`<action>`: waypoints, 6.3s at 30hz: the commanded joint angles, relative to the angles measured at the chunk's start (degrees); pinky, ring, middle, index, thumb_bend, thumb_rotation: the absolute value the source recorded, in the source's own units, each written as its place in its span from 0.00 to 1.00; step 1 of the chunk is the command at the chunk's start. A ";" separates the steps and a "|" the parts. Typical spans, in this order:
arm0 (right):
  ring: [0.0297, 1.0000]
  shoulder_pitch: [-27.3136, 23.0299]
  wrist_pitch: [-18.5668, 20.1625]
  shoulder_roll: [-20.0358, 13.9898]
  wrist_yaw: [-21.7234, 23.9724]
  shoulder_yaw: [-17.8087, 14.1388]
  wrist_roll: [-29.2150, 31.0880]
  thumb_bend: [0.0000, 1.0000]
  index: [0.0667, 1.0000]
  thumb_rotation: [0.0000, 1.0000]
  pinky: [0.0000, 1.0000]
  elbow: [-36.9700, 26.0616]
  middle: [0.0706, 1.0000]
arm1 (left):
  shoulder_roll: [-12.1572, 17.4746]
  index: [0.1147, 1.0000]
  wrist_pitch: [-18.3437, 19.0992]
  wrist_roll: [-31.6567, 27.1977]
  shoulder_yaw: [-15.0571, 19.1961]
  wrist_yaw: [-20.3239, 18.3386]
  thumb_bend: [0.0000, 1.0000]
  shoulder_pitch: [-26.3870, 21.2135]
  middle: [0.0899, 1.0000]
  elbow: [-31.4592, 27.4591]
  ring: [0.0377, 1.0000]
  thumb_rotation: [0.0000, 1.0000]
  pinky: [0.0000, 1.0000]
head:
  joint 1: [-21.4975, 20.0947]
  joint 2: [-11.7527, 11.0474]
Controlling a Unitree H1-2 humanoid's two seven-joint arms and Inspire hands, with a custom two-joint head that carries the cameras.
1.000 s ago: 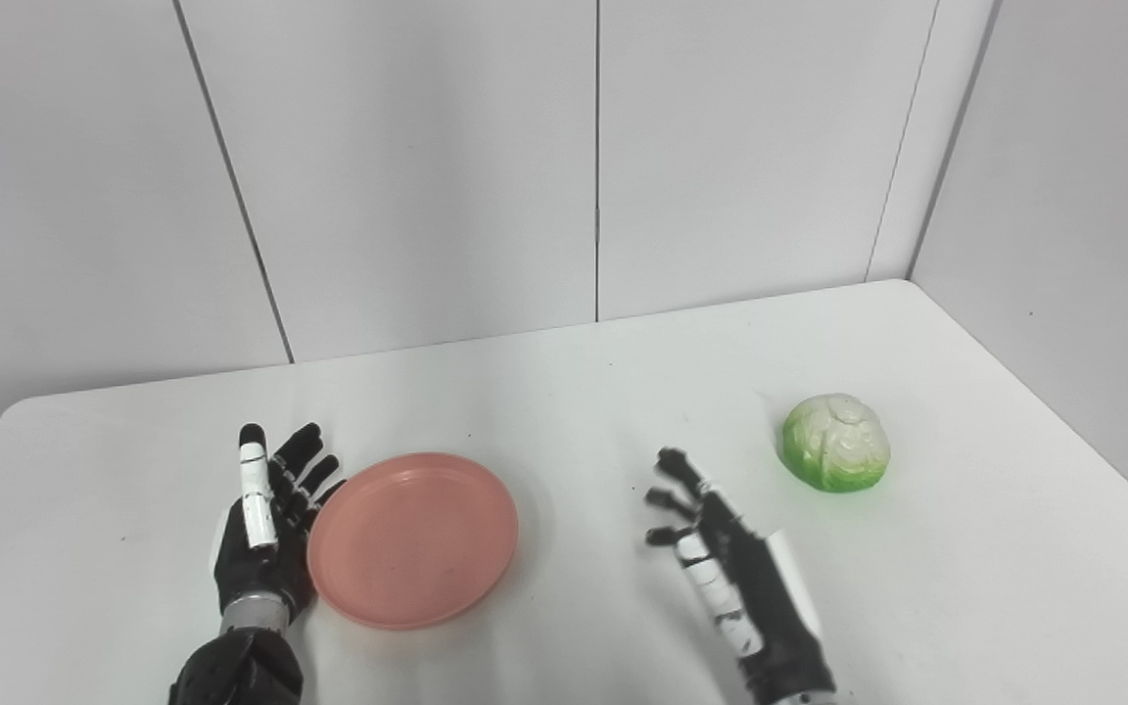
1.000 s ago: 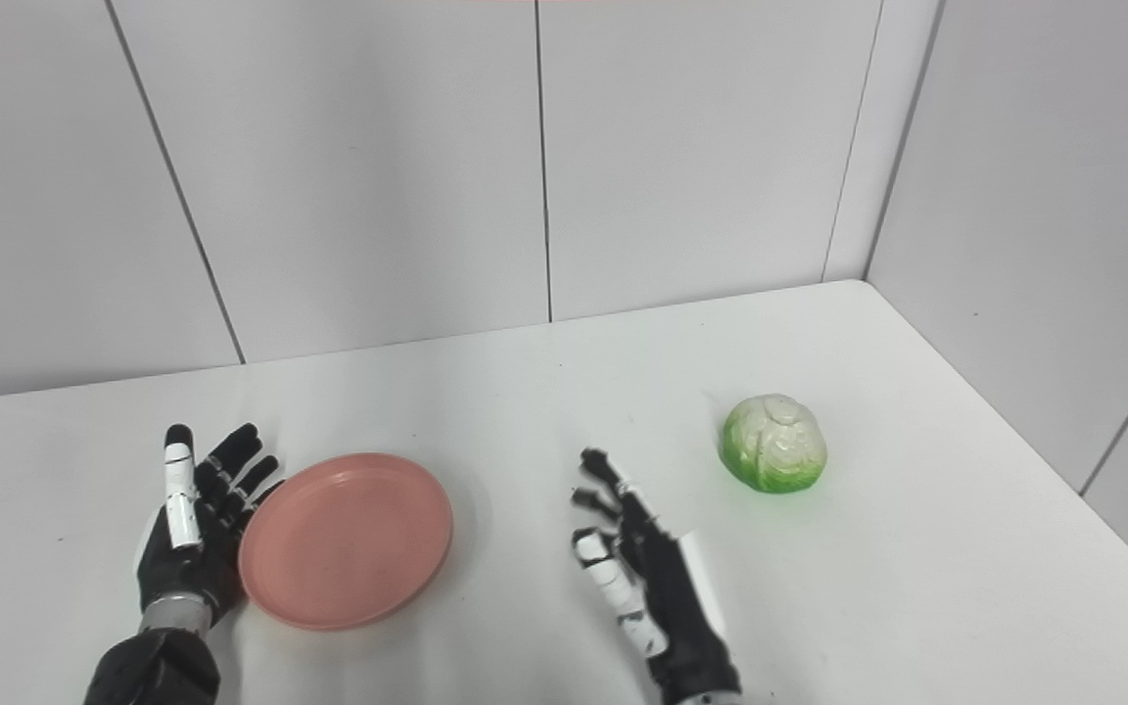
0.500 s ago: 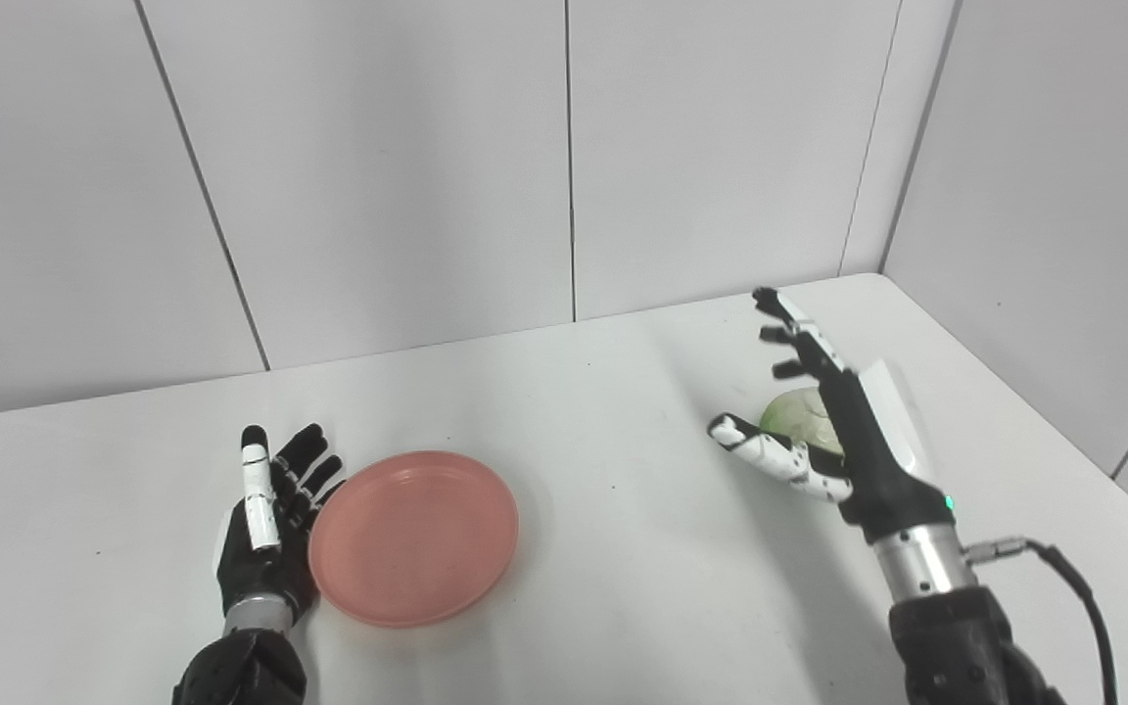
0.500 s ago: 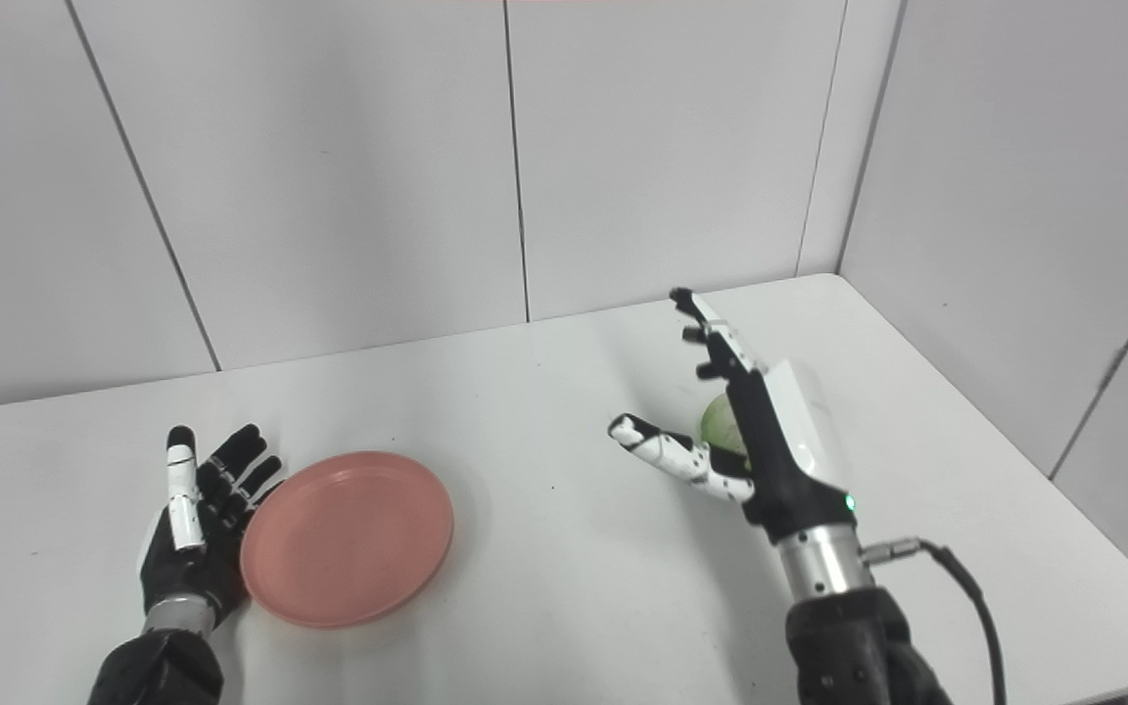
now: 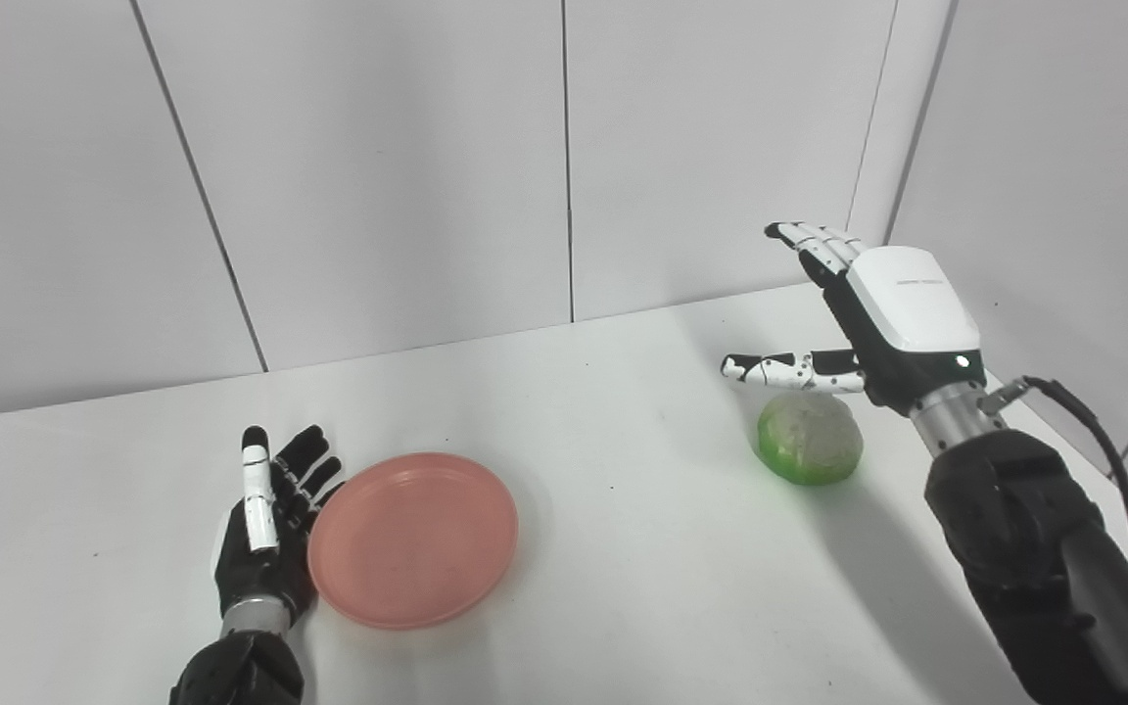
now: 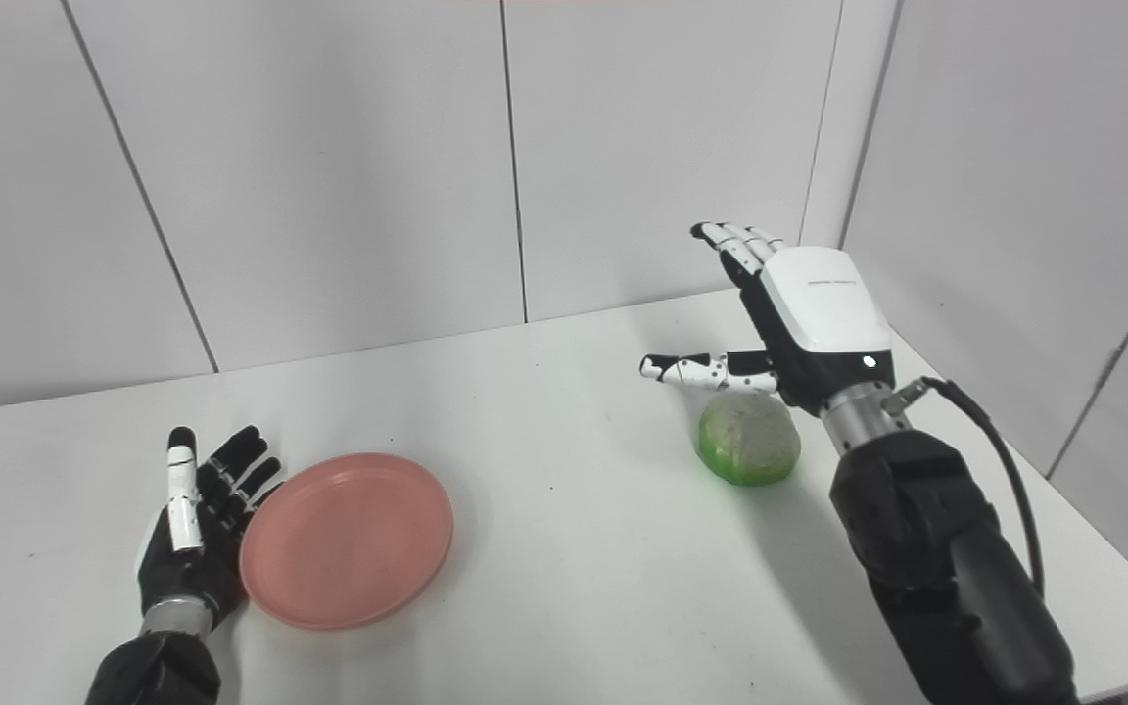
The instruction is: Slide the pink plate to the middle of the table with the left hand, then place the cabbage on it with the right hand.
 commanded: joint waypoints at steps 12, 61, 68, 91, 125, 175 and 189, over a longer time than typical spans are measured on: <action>0.82 -5.26 -0.88 -2.87 -7.20 4.70 -5.18 1.00 0.83 0.78 0.77 18.79 0.83 | 0.73 0.66 0.71 0.17 -0.31 -0.06 0.62 -0.91 0.83 -0.16 0.83 0.96 0.76 | 0.80 -0.39; 0.65 -3.77 1.43 -6.20 1.67 14.44 8.47 1.00 0.70 0.49 0.53 27.70 0.71 | 1.07 0.66 1.23 0.08 -0.24 0.05 0.62 -0.34 0.81 0.69 0.82 0.95 0.76 | 1.76 1.55; 0.69 -4.38 4.57 -6.84 4.60 16.66 6.13 0.99 0.70 0.35 0.58 26.91 0.75 | 0.78 0.66 1.65 0.29 -0.38 0.37 0.61 -0.36 0.80 0.30 0.80 0.94 0.75 | 2.09 1.77; 0.31 -4.08 3.55 -5.96 2.30 15.23 9.45 0.54 0.46 0.00 0.26 28.19 0.44 | 0.83 0.67 1.48 0.07 -0.49 0.01 0.62 -0.50 0.77 0.66 0.79 0.94 0.73 | 2.28 2.27; 0.28 -20.68 -0.74 -0.57 7.96 14.90 11.25 0.53 0.45 0.00 0.22 9.02 0.43 | -3.04 0.66 -1.17 3.53 -2.78 2.19 0.58 0.11 0.77 2.84 0.78 0.96 0.70 | 12.28 1.16; 0.35 -16.00 -19.63 14.61 -3.86 30.05 3.26 0.53 0.46 0.01 0.29 30.36 0.45 | -6.38 0.63 -7.92 5.86 -2.48 4.14 0.57 -1.12 0.70 10.96 0.72 0.91 0.65 | 23.16 -0.68; 0.61 -15.46 -19.68 14.14 -4.36 28.73 1.75 0.92 0.69 0.49 0.50 28.20 0.68 | -6.24 0.63 -8.67 6.15 -2.94 3.76 0.54 -1.23 0.71 11.83 0.71 0.90 0.61 | 23.03 -0.74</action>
